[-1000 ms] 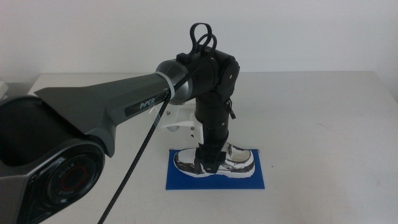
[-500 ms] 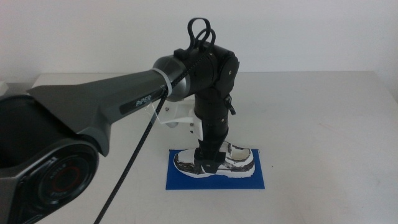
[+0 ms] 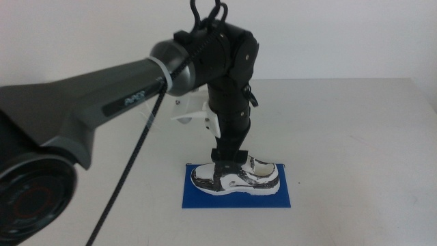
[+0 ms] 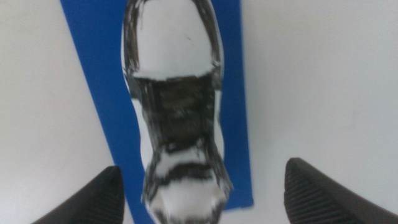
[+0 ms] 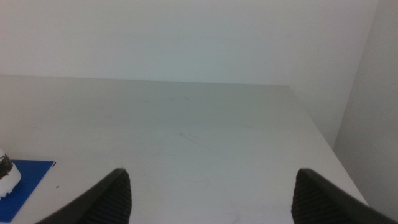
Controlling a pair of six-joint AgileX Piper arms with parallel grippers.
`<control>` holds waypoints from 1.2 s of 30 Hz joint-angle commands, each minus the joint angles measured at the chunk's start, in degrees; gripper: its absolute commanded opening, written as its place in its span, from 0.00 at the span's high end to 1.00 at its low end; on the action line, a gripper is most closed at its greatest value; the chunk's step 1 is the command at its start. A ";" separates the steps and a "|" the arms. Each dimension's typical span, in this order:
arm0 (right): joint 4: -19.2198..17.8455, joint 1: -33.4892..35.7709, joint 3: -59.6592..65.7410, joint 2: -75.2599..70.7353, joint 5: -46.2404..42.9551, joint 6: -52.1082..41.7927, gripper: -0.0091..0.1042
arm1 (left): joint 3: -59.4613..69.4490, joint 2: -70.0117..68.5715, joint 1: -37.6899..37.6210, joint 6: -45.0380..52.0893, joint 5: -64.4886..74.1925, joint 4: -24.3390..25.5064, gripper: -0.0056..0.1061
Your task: Use one arm to grab the shoe from the table and place it on the mat.
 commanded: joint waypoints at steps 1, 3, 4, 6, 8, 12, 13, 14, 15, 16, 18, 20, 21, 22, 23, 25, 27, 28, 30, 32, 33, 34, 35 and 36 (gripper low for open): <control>-0.49 -0.27 -0.54 -1.21 -4.54 -0.72 0.33 | -1.71 -5.33 -0.30 -1.35 5.55 0.39 0.19; -0.49 -0.27 -0.54 -1.21 -4.54 -0.72 0.33 | -1.71 -6.76 -0.30 -1.35 5.55 1.16 0.19; -0.49 -0.27 -0.54 -1.21 -4.54 -0.72 0.33 | -1.71 -7.59 -0.30 -1.35 5.55 1.68 0.19; -0.49 -0.27 -0.54 -1.21 -4.54 -0.72 0.33 | -1.71 -9.70 -0.30 -1.30 5.55 3.60 0.20; -0.49 -0.27 -0.54 -1.21 -4.54 -0.72 0.33 | -1.71 -12.24 -0.30 -1.14 5.55 5.99 0.21; -0.49 -0.27 -0.54 -1.21 -4.54 -0.72 0.33 | -1.71 -17.81 -0.30 3.39 5.55 12.79 0.23; -0.49 -0.27 -0.54 -1.21 -4.54 -0.72 0.33 | -1.71 -18.96 -0.30 4.85 5.55 15.15 0.24; -0.49 -0.27 -0.54 -1.21 -4.54 -0.72 0.33 | -1.71 -20.29 -0.30 6.93 5.55 17.38 0.24; -0.49 -0.27 -0.54 -1.21 -4.54 -0.72 0.33 | -1.71 -21.59 -0.30 9.34 5.55 19.81 0.25; -0.49 -0.27 -0.54 -1.21 -4.54 -0.72 0.33 | -1.71 -22.79 -0.30 11.29 5.55 21.81 0.26; -0.49 -0.27 -0.54 -1.21 -4.54 -0.72 0.33 | -1.71 -25.00 -0.30 16.67 5.55 26.97 0.27; -0.49 -0.27 -0.54 -1.21 -4.54 -0.72 0.33 | -1.71 -26.70 -0.30 22.18 5.55 31.74 0.28; -0.49 -0.27 -0.54 -1.21 -4.54 -0.72 0.33 | -1.71 -27.46 -0.30 26.19 5.55 34.46 0.29; -0.49 -0.27 -0.54 -1.21 -4.54 -0.72 0.33 | -1.71 -28.02 -0.30 29.01 5.55 37.13 0.29; -0.49 -0.27 -0.54 -1.21 -4.54 -0.72 0.33 | -1.71 -28.62 -0.30 32.45 5.55 39.81 0.30; -0.49 -0.27 -0.54 -1.21 -4.54 -0.72 0.33 | -1.71 -29.87 -0.30 37.94 5.55 44.41 0.31; -0.49 -0.27 -0.54 -1.21 -4.54 -0.72 0.33 | -1.71 -30.96 -0.30 43.73 5.55 49.50 0.32; -0.49 -0.27 -0.54 -1.21 -4.54 -0.72 0.33 | -1.71 -31.24 -0.30 46.45 5.55 51.16 0.32; -0.49 -0.27 -0.54 -1.21 -4.54 -0.72 0.33 | -1.71 -32.01 -0.30 54.27 5.55 54.07 0.33; -0.49 -0.27 -0.54 -1.21 -4.54 -0.72 0.33 | -1.71 -32.39 -0.23 61.27 5.55 55.89 0.33; -0.49 -0.27 -0.54 -1.21 -4.54 -0.72 0.33 | -1.71 -32.44 -0.09 63.91 5.55 57.03 0.33; -0.49 -0.27 -0.54 -1.21 -4.54 -0.72 0.33 | -1.71 -32.45 -0.09 65.76 5.55 58.47 0.33; -0.49 -0.27 -0.54 -1.21 -4.54 -0.72 0.33 | -1.71 -32.51 0.16 67.88 5.50 58.52 0.33; -0.49 -0.27 -0.54 -1.21 -4.54 -0.72 0.33 | -1.71 -32.92 1.18 69.70 5.43 56.76 0.33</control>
